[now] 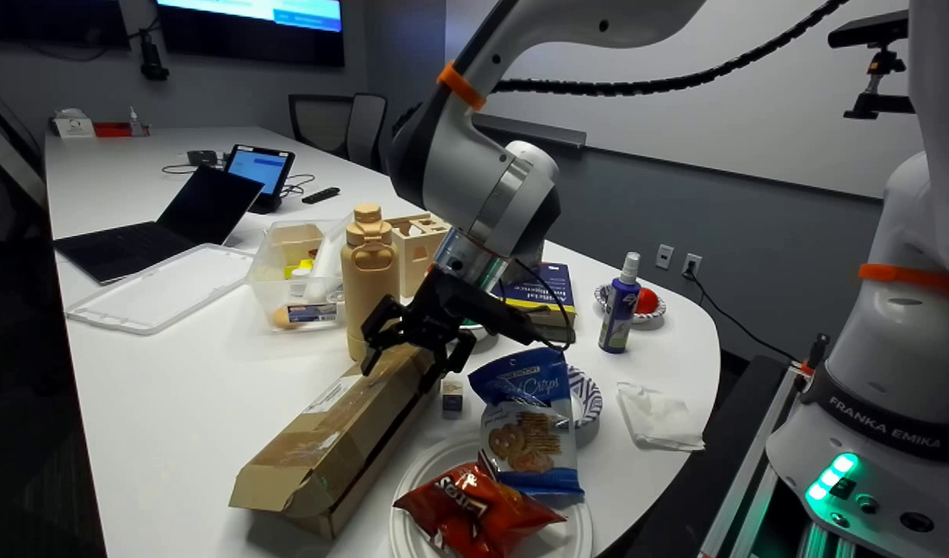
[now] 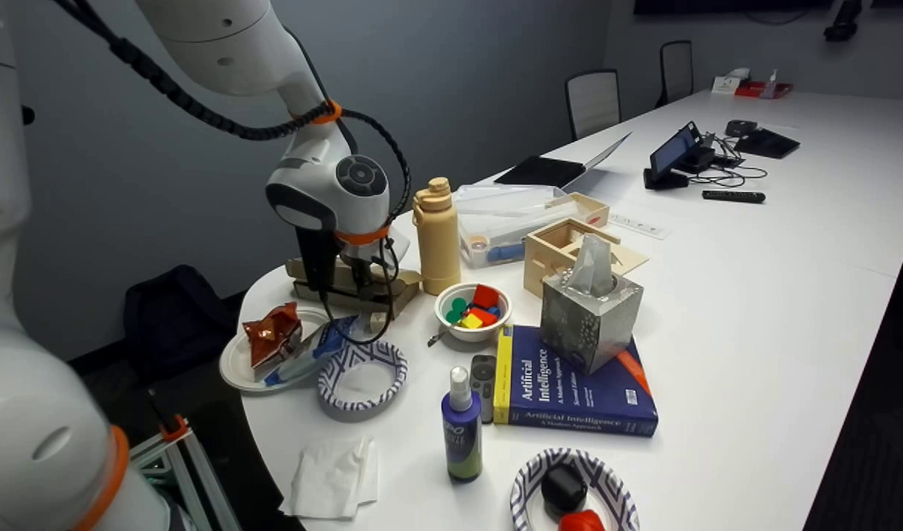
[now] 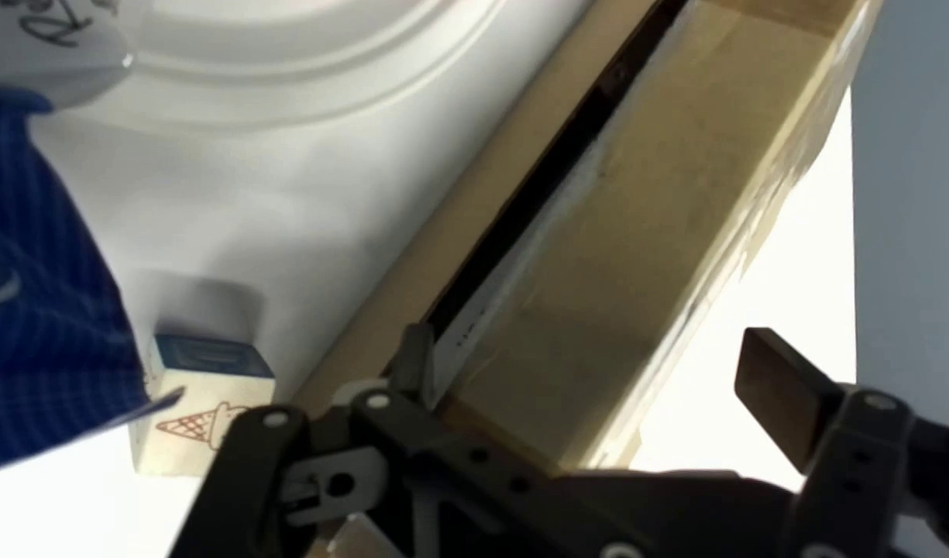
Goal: Fully open the box
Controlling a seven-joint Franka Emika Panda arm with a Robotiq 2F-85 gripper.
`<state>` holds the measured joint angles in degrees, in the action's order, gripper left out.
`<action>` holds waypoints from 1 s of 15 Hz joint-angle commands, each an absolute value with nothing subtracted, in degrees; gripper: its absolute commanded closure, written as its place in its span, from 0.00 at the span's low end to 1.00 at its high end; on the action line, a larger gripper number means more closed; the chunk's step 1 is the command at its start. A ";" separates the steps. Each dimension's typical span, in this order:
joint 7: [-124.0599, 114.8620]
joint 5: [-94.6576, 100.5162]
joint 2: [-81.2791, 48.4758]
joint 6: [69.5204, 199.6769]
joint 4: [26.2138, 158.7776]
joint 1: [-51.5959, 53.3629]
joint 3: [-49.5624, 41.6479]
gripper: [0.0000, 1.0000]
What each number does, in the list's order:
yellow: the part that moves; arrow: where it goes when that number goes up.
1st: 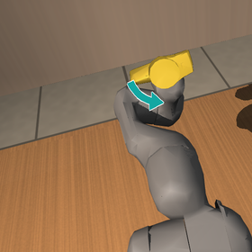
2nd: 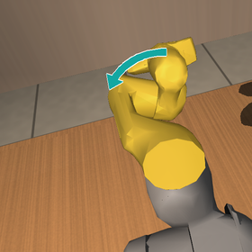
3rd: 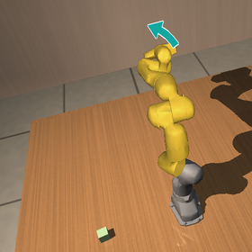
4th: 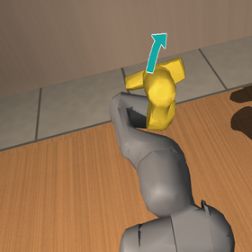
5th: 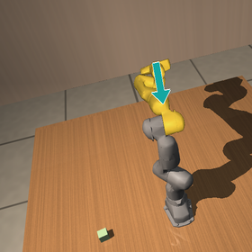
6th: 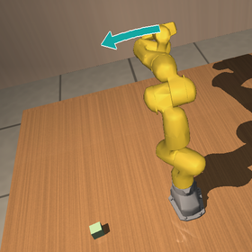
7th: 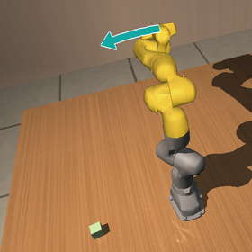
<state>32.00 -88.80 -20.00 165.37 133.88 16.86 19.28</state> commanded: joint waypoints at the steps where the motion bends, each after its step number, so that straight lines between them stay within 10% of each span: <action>1: 34.46 -90.72 -19.25 166.63 132.80 17.00 19.54 0.00; 15: 35.56 -89.12 -17.92 170.52 130.17 17.66 20.06 0.00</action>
